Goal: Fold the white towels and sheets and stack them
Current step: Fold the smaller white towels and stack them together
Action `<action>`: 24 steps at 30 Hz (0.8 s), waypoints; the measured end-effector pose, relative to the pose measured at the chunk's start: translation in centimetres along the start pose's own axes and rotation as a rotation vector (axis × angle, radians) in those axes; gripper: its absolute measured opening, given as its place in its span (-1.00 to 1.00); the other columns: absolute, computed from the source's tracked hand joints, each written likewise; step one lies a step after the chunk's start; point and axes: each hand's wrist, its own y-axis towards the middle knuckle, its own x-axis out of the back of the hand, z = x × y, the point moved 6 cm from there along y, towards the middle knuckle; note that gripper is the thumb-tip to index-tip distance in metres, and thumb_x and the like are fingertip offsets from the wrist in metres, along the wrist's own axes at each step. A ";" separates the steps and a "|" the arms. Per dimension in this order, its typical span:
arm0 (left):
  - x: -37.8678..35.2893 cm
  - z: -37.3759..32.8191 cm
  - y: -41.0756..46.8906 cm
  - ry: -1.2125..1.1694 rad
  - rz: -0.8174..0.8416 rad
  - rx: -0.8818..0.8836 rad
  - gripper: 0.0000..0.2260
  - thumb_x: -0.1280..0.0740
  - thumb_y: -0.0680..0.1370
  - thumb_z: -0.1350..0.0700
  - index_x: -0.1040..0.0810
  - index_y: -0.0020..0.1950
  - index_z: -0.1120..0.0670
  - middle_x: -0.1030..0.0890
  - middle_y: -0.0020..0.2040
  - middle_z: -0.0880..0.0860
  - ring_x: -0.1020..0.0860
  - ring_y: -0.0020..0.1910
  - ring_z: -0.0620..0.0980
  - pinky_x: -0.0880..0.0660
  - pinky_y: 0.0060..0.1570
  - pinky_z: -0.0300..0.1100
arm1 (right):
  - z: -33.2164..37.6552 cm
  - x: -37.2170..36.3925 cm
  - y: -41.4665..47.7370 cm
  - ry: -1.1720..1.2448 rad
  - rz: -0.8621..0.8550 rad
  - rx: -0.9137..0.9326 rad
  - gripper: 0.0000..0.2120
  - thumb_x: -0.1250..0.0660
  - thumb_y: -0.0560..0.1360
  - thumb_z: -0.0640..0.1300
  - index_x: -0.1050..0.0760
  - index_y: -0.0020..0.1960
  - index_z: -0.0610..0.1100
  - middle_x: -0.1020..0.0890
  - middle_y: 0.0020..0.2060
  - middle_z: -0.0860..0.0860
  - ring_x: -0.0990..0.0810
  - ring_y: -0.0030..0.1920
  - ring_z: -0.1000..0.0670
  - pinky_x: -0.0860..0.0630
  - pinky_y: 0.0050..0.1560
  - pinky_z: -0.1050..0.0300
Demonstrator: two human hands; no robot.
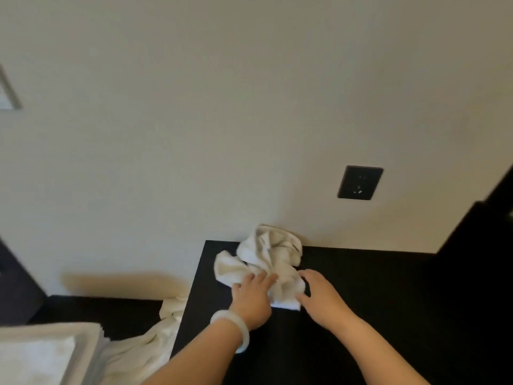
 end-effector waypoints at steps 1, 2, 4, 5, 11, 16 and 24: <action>-1.1 -1.1 -0.7 -0.059 -0.023 -0.045 -0.45 -0.17 0.57 0.13 -0.15 0.52 -0.21 -0.20 0.52 -0.12 -0.07 0.54 0.02 -0.04 0.47 0.09 | -0.3 0.4 0.3 -0.003 0.014 0.030 -0.48 -0.31 0.59 -0.09 -0.26 0.51 -0.04 -0.34 0.45 0.02 -0.37 0.40 0.01 -0.37 0.34 0.13; -2.1 -2.4 -1.6 -0.105 -0.045 -0.090 -0.48 -0.17 0.54 0.15 -0.22 0.46 -0.22 -0.26 0.46 -0.17 -0.10 0.52 -0.03 -0.01 0.46 0.01 | -0.8 0.8 0.6 -0.010 0.034 0.049 -0.52 -0.30 0.59 -0.09 -0.29 0.48 -0.03 -0.39 0.40 0.02 -0.41 0.36 0.01 -0.41 0.31 0.14; -3.6 -4.6 -3.0 -0.173 -0.059 -0.143 -0.51 -0.16 0.46 0.20 -0.31 0.32 -0.23 -0.32 0.32 -0.25 -0.17 0.46 -0.12 0.02 0.47 -0.08 | -2.2 1.8 1.4 -0.024 0.036 0.097 -0.73 -0.25 0.61 -0.06 -0.40 0.31 -0.02 -0.48 0.29 0.01 -0.49 0.27 -0.01 -0.47 0.28 0.05; -3.7 -5.1 -3.2 -0.195 -0.062 -0.135 -0.52 -0.17 0.44 0.22 -0.34 0.26 -0.23 -0.33 0.28 -0.27 -0.19 0.43 -0.15 0.01 0.48 -0.06 | -2.9 2.5 1.8 -0.037 0.019 0.124 -0.82 -0.21 0.62 -0.05 -0.41 0.21 0.00 -0.51 0.25 0.01 -0.51 0.25 -0.03 -0.48 0.27 0.00; -0.3 -5.0 -4.2 0.099 -0.297 0.273 -0.43 -0.21 0.55 0.24 -0.17 0.51 -0.10 0.05 0.58 0.00 0.07 0.58 0.11 -0.01 0.52 0.07 | -6.4 5.2 3.2 -0.152 0.036 0.228 -0.46 -0.14 0.60 -0.30 -0.20 0.52 0.03 -0.25 0.42 0.01 -0.37 0.35 -0.03 -0.41 0.30 0.06; -2.0 -9.6 -6.4 0.002 -0.421 0.186 -0.56 -0.24 0.58 -0.07 -0.25 0.42 0.01 -0.28 0.30 -0.04 -0.30 0.22 -0.06 -0.32 0.25 -0.23 | -8.4 6.4 2.9 -0.165 -0.208 0.002 -0.68 -0.34 0.55 -0.10 -0.37 0.27 -0.08 -0.40 0.16 -0.02 -0.44 0.13 -0.02 -0.47 0.05 0.14; -1.8 -6.5 -5.3 -0.087 -0.259 0.315 -0.78 -0.22 0.63 0.08 -0.44 0.25 0.11 -0.50 0.17 0.04 -0.51 0.11 -0.02 -0.46 0.12 -0.22 | -11.3 5.0 1.6 0.024 -0.006 -0.242 -0.59 -0.40 0.53 -0.13 -0.34 0.30 -0.11 -0.52 0.15 -0.05 -0.56 0.06 -0.02 -0.51 -0.06 0.13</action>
